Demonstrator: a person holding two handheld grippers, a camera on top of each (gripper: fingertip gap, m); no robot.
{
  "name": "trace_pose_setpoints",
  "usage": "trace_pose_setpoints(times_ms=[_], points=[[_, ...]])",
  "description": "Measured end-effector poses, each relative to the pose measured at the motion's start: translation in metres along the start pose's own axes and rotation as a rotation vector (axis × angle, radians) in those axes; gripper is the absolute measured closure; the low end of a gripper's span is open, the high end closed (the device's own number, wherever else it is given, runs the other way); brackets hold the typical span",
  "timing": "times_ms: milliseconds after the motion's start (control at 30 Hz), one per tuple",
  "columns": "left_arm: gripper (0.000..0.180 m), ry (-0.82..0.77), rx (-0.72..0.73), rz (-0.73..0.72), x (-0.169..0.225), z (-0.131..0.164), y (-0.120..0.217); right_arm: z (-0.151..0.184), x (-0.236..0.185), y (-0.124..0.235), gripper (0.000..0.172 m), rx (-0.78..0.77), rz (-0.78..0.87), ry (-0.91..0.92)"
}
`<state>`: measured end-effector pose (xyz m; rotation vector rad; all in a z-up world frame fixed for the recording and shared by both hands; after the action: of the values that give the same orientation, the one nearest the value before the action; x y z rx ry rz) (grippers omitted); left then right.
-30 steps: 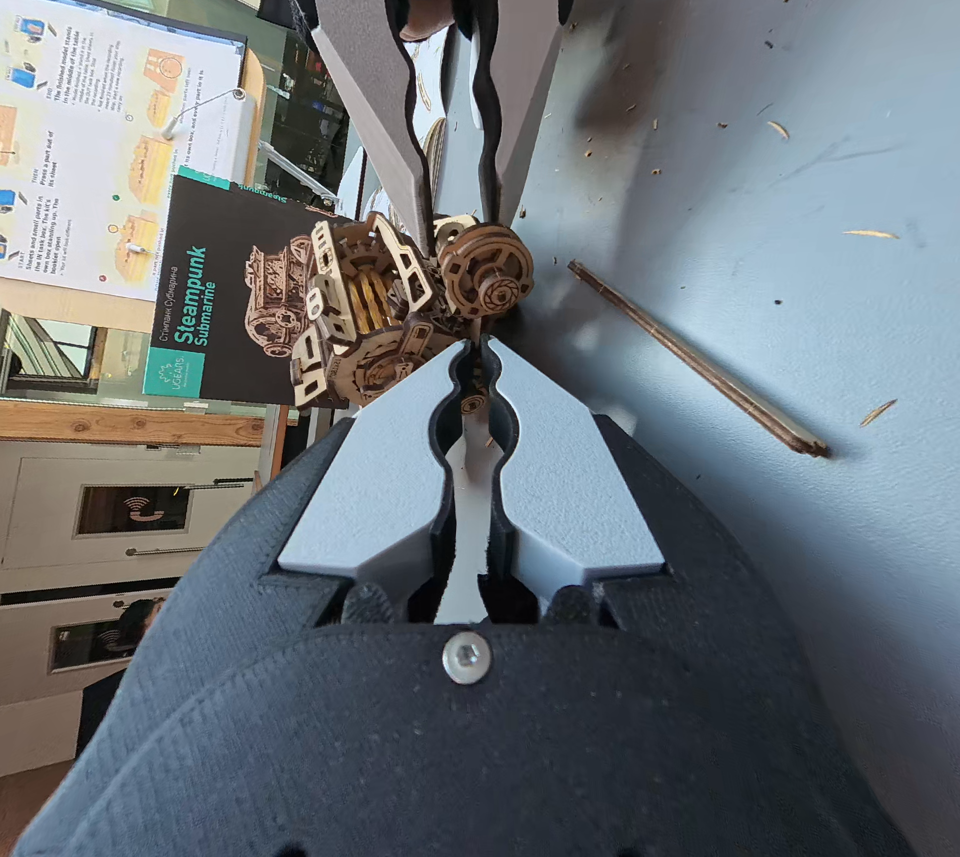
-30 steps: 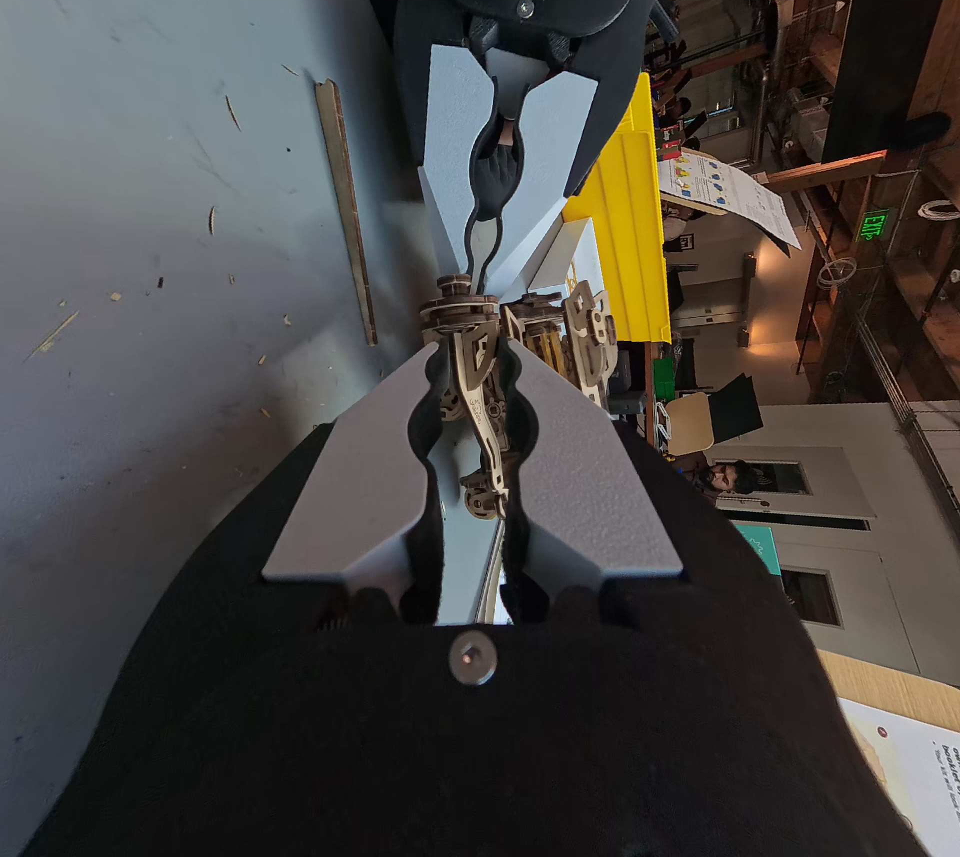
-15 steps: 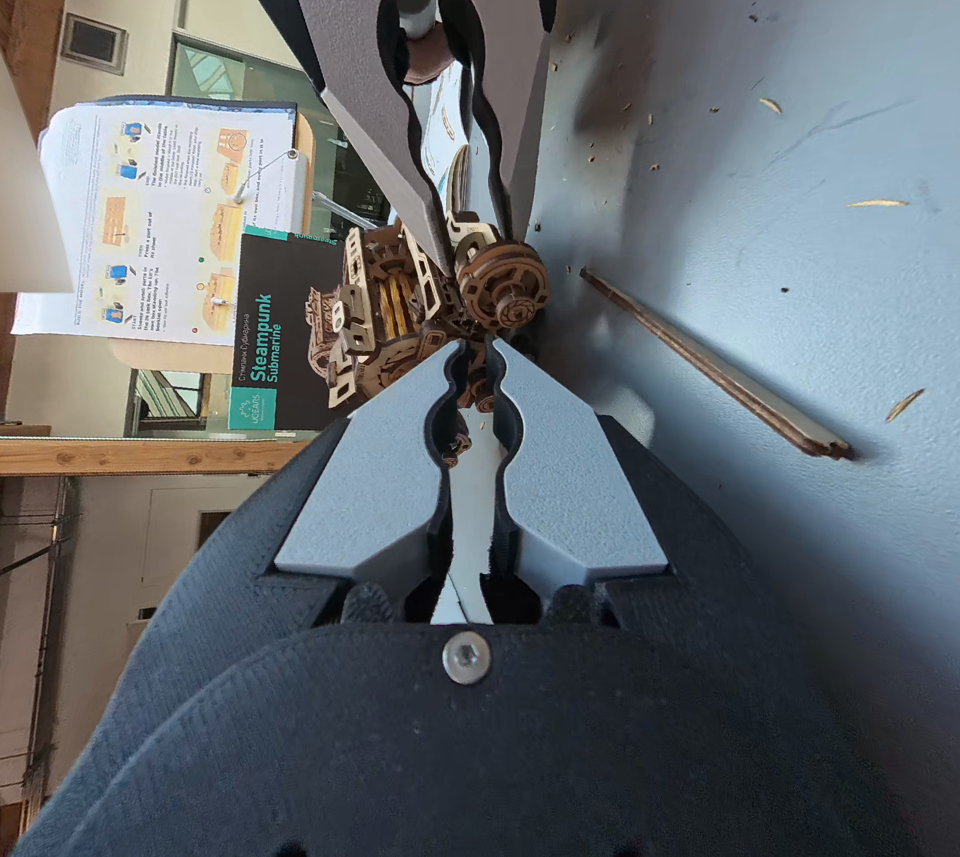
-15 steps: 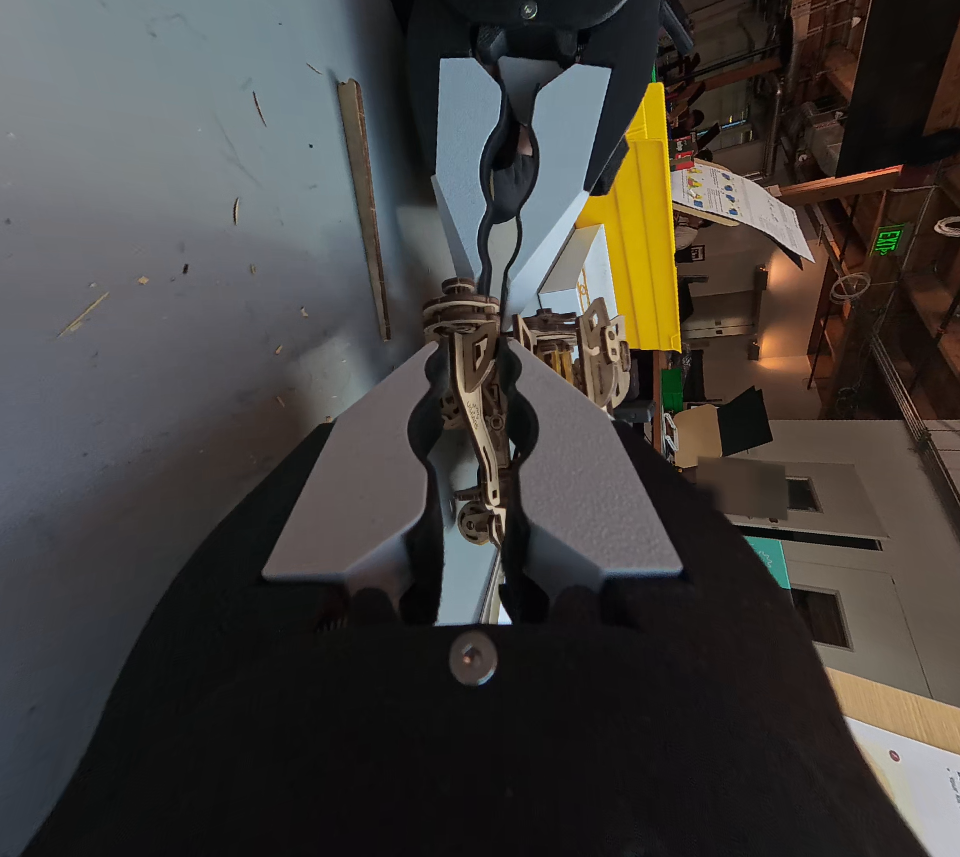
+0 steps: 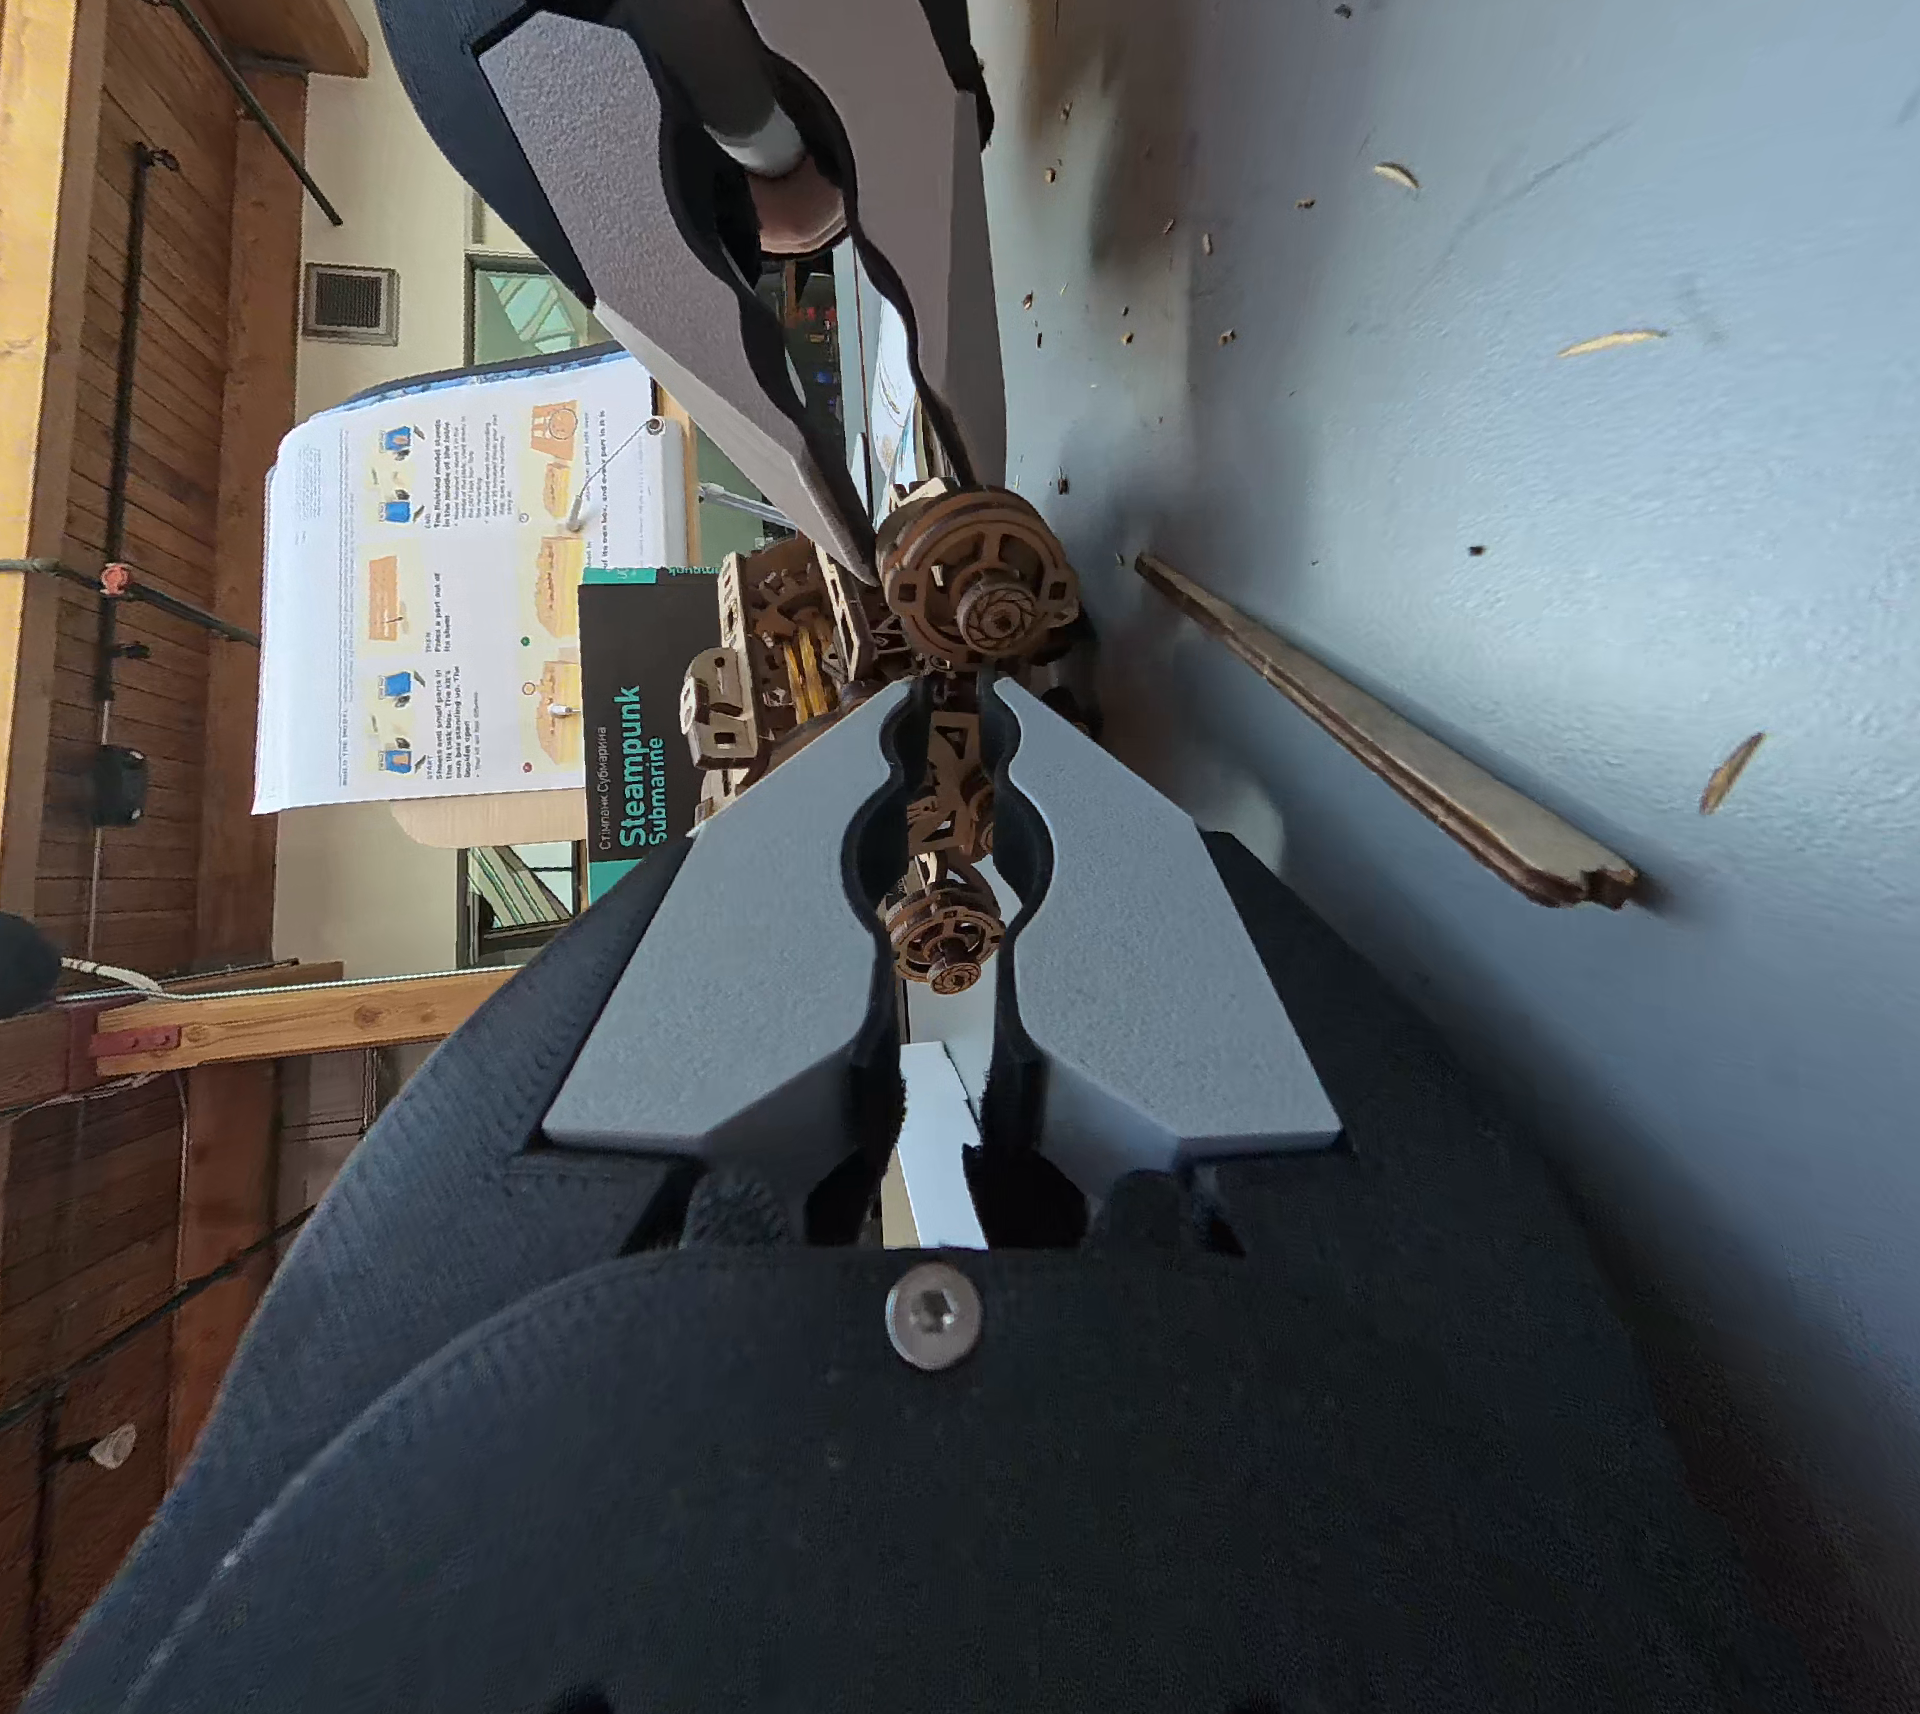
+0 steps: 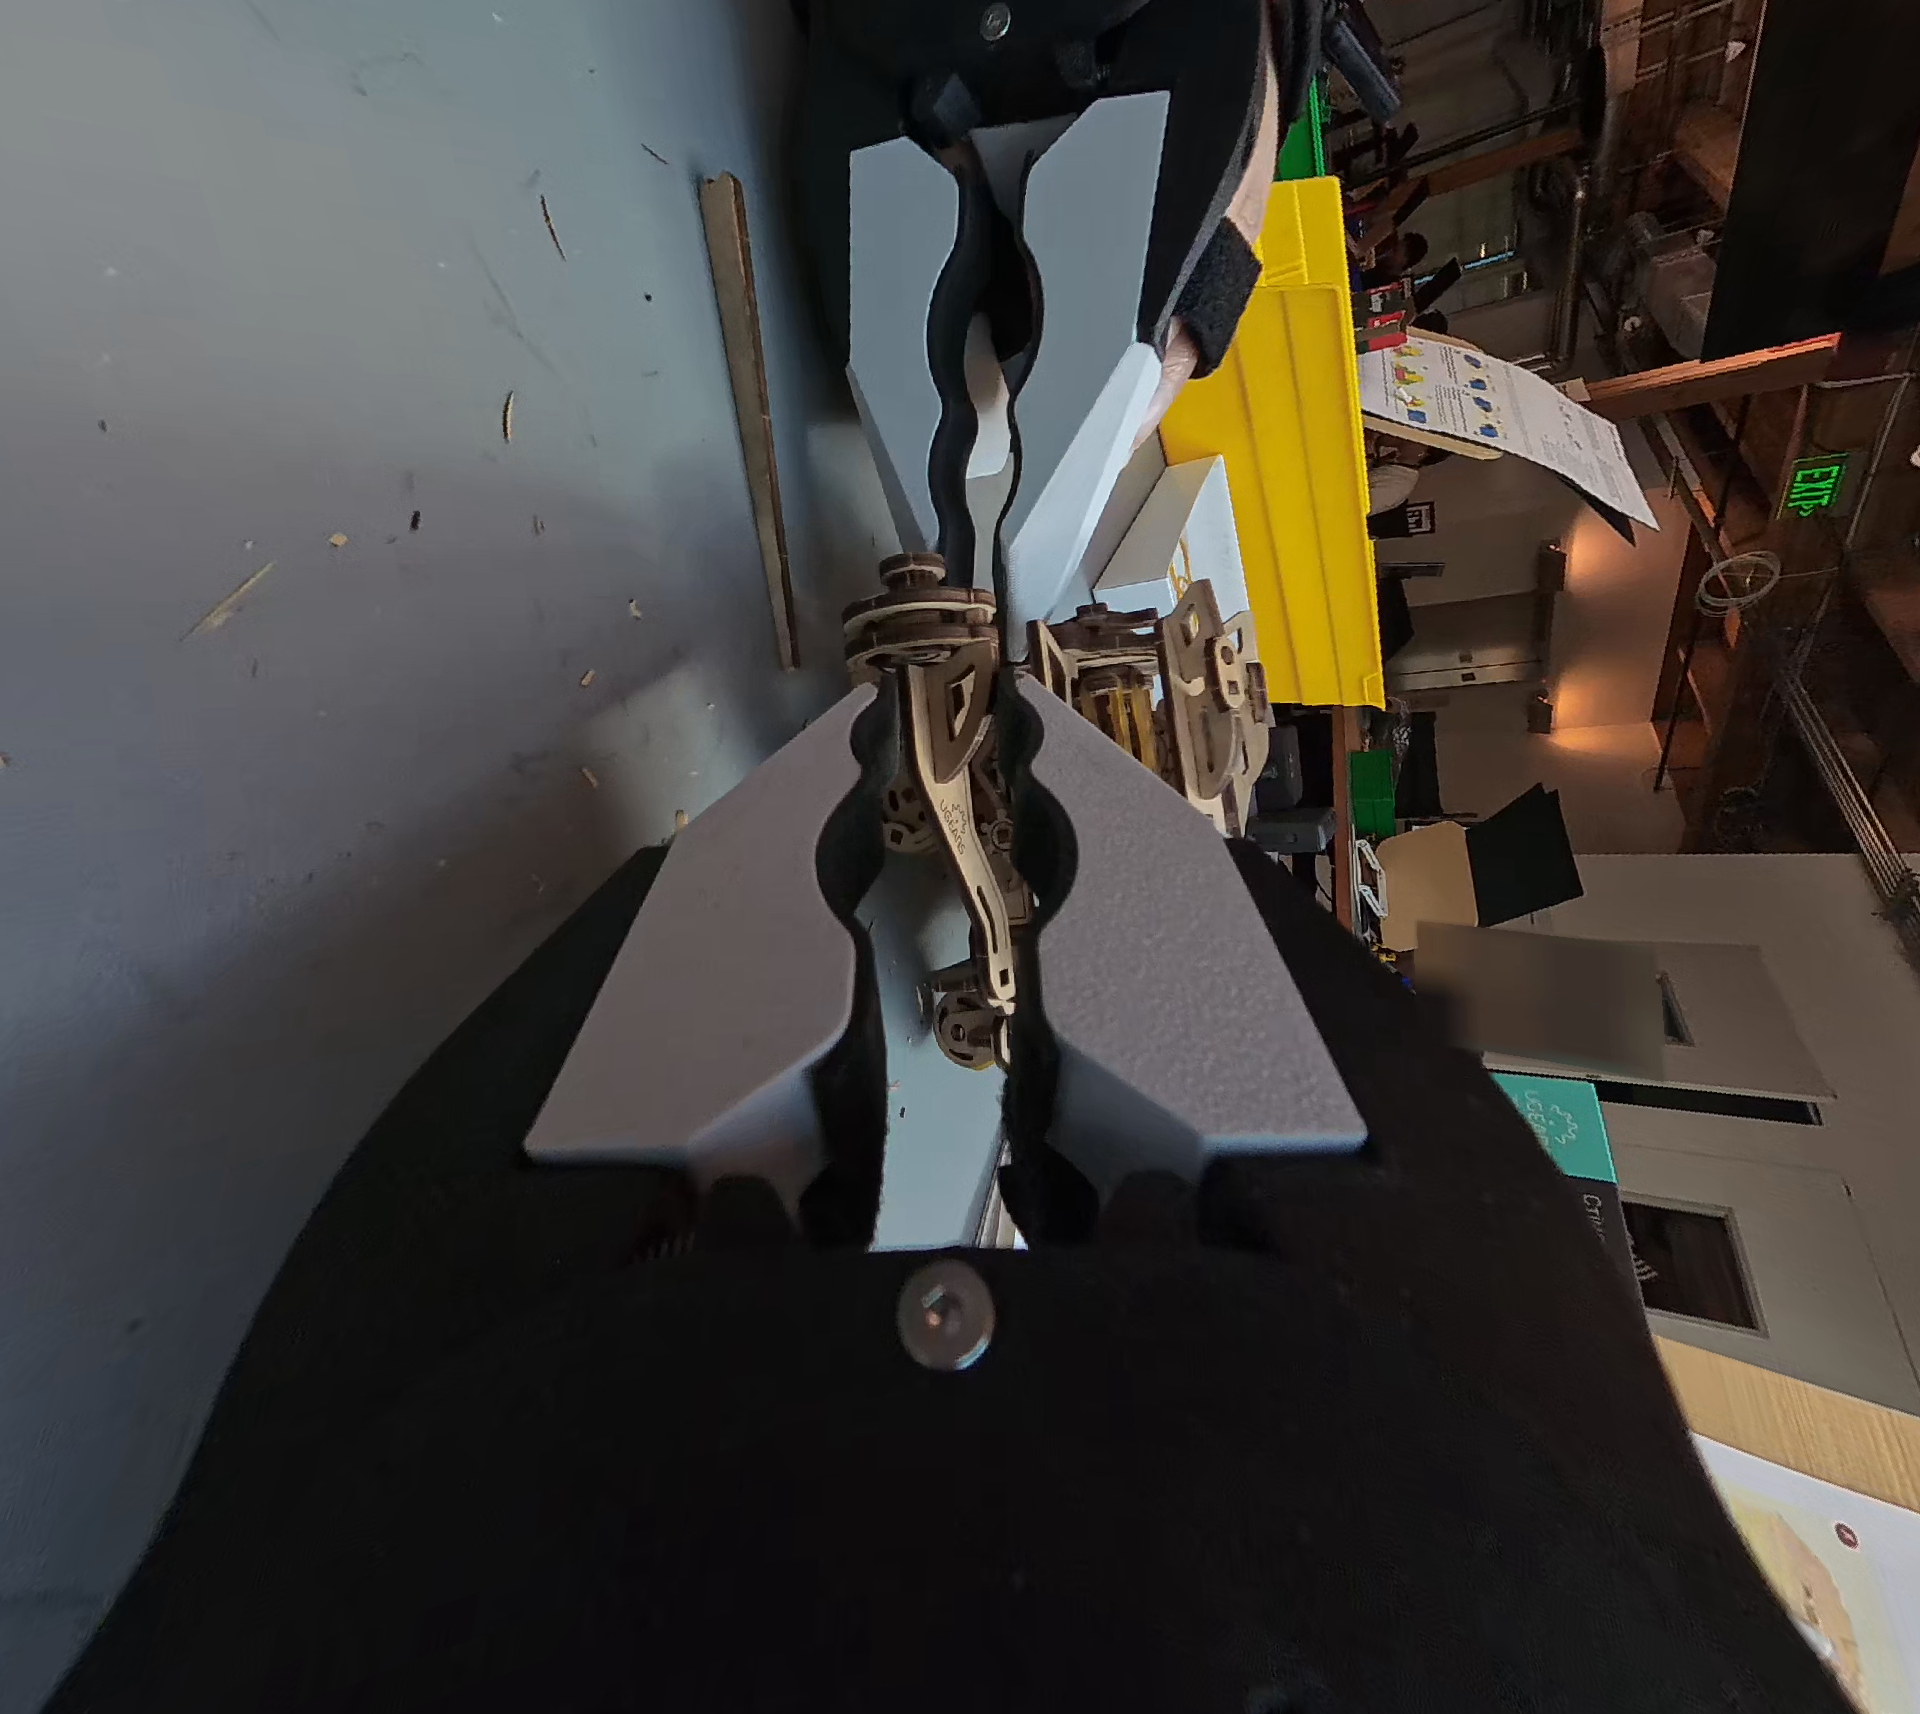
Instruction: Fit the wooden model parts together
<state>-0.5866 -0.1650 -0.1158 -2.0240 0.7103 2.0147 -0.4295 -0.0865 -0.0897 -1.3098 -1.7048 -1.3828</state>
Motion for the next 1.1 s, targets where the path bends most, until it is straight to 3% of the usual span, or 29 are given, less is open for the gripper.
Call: trace_pose_setpoints(times_ms=[433, 1000, 1100], points=[[0.158, 0.018, 0.073, 0.048, 0.0017, -0.0039, -0.0034, 0.0033, 0.0024, 0.0049, 0.154, 0.030, -0.041, -0.068], [0.164, 0.027, 0.098, 0.052, 0.0006, -0.0040, -0.0042, 0.0026, 0.0015, 0.0052, 0.154, 0.027, -0.037, -0.066], [0.166, 0.024, 0.096, 0.049, 0.0007, -0.0042, -0.0046, 0.0030, 0.0040, 0.0089, 0.148, 0.024, -0.024, -0.106]])
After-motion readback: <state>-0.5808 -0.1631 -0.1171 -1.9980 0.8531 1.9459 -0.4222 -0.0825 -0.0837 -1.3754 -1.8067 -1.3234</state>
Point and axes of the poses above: each gripper's, where its closed fingertips meet, y back along the fingers, z out of its underside, x = y × z across the jaws, the point moved 10 cm from there along y, back along the fingers, and after that the axes turned 3 degrees about -x, right-handed, at the moved point
